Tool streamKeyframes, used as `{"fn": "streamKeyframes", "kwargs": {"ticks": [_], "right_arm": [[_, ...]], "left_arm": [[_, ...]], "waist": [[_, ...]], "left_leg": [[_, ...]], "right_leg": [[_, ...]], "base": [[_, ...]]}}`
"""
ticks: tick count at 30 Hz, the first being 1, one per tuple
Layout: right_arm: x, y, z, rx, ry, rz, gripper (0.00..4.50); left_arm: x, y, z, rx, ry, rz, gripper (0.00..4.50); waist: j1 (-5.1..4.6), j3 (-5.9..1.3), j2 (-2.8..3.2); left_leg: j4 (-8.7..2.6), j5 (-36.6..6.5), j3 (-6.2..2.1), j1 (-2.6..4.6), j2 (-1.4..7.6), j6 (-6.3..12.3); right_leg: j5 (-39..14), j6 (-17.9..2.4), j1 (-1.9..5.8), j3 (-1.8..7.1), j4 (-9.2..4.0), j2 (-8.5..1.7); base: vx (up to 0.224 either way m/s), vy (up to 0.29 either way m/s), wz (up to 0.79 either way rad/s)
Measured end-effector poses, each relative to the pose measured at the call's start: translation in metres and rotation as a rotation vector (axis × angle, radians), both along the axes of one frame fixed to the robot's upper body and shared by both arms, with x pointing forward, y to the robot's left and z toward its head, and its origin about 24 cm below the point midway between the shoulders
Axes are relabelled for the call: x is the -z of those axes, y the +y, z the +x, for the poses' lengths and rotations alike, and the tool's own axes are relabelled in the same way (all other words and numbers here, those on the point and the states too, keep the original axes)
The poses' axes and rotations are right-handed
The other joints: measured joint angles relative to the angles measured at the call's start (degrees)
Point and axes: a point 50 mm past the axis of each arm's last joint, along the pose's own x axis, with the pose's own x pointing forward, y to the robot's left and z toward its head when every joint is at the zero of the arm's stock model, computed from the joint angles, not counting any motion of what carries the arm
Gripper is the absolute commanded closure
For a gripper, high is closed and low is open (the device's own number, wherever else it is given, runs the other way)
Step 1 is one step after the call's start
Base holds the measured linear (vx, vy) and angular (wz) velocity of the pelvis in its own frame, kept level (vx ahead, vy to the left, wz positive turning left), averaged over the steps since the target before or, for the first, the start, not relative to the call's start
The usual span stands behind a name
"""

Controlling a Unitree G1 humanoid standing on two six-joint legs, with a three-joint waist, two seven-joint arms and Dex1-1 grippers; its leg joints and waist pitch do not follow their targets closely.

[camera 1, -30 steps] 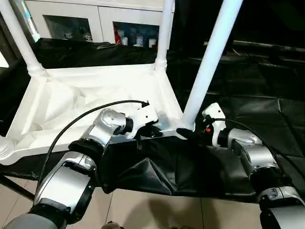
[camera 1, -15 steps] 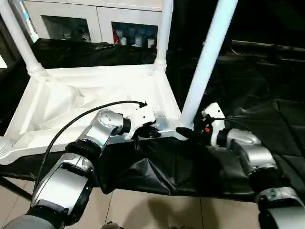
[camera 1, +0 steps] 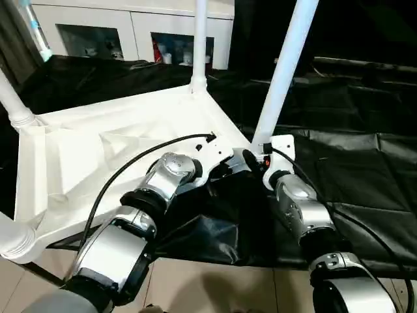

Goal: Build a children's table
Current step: Rotate leg to tighten

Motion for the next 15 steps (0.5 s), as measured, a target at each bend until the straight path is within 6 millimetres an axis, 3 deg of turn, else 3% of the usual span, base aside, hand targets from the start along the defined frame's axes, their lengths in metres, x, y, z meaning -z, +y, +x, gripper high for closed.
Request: {"fn": "streamKeyframes", "kwargs": {"ticks": [1, 2, 6, 10, 15], "right_arm": [[0.0, -0.001, 0.0, -0.012, -0.001, 0.0, 1.01], [0.0, -0.003, 0.0, -0.03, -0.002, -0.007, 0.72], [-0.002, -0.007, -0.001, -0.096, -0.009, -0.026, 0.72], [-0.006, -0.032, -0.007, -0.326, -0.008, -0.091, 0.72], [-0.012, -0.038, -0.014, -0.509, -0.004, -0.082, 0.72]], "left_arm": [[0.0, 0.0, 0.0, 0.001, 0.0, 0.0, 4.5], [0.0, 0.001, 0.0, 0.005, -0.002, 0.0, 4.5], [-0.001, 0.005, 0.0, 0.024, -0.006, 0.0, 4.5], [-0.002, 0.023, -0.003, 0.122, 0.02, -0.004, 4.5], [-0.004, 0.036, -0.01, 0.253, 0.045, -0.006, 4.5]], "waist": [[-0.01, 0.0, 0.0], [-0.01, 0.0, 0.01], [-0.01, 0.03, 0.04], [0.07, 0.04, 0.05], [0.34, 0.06, 0.08]], "left_leg": [[-0.01, 0.0, 0.0, -0.01, 0.0, 0.0], [-0.01, 0.0, 0.0, -0.02, 0.0, 0.0], [-0.07, 0.0, 0.0, -0.02, 0.01, 0.0], [-0.19, 0.0, 0.03, -0.23, 0.04, 0.01], [-0.03, 0.0, 0.03, -0.25, 0.07, 0.03]], "right_leg": [[0.0, 0.0, 0.0, 0.0, 0.0, 0.0], [0.0, 0.0, -0.01, 0.0, -0.01, 0.0], [0.0, 0.0, -0.05, -0.02, 0.0, 0.01], [0.0, 0.0, -0.06, -0.09, -0.01, 0.03], [0.0, 0.0, -0.14, -0.17, -0.01, 0.04]], "base": [[0.0, 0.0, 0.0], [0.0, 0.0, 0.0], [0.0, 0.0, 0.0], [0.0, 0.0, 0.0], [0.0, 0.0, 0.0]]}}
